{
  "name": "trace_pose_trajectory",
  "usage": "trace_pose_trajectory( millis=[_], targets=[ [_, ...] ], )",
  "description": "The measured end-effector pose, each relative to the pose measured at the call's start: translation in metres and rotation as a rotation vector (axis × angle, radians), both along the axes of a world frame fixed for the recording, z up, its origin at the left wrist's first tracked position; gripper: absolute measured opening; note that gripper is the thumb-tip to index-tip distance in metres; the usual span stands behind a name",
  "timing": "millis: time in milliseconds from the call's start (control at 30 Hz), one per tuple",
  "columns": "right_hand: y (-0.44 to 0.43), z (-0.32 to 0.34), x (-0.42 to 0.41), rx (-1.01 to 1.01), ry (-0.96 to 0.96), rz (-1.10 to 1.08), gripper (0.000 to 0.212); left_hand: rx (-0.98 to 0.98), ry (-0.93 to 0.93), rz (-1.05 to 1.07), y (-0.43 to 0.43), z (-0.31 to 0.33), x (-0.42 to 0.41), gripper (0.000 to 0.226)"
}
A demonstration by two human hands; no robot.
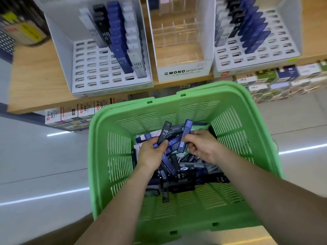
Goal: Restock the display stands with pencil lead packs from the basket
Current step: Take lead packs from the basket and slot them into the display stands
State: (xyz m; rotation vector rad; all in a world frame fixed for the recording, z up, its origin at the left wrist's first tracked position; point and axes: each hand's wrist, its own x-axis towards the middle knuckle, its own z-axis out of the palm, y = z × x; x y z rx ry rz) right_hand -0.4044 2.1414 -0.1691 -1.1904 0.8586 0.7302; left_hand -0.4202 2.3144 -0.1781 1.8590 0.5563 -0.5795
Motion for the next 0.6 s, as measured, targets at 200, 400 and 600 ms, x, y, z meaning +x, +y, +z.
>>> trace_pose_trajectory(
  millis=[200, 400, 600],
  targets=[
    [0.009, 0.044, -0.002, 0.089, -0.063, -0.213, 0.003, -0.098, 0.095, -0.174, -0.009, 0.048, -0.004, 0.023],
    [0.023, 0.093, -0.009, 0.183, -0.124, -0.344, 0.031, -0.203, -0.056, -0.083, -0.023, 0.094, -0.021, 0.04],
    [0.012, 0.139, -0.01, 0.1, -0.338, -0.342, 0.012, -0.323, -0.213, -0.044, -0.026, 0.142, -0.016, 0.027]
  ],
)
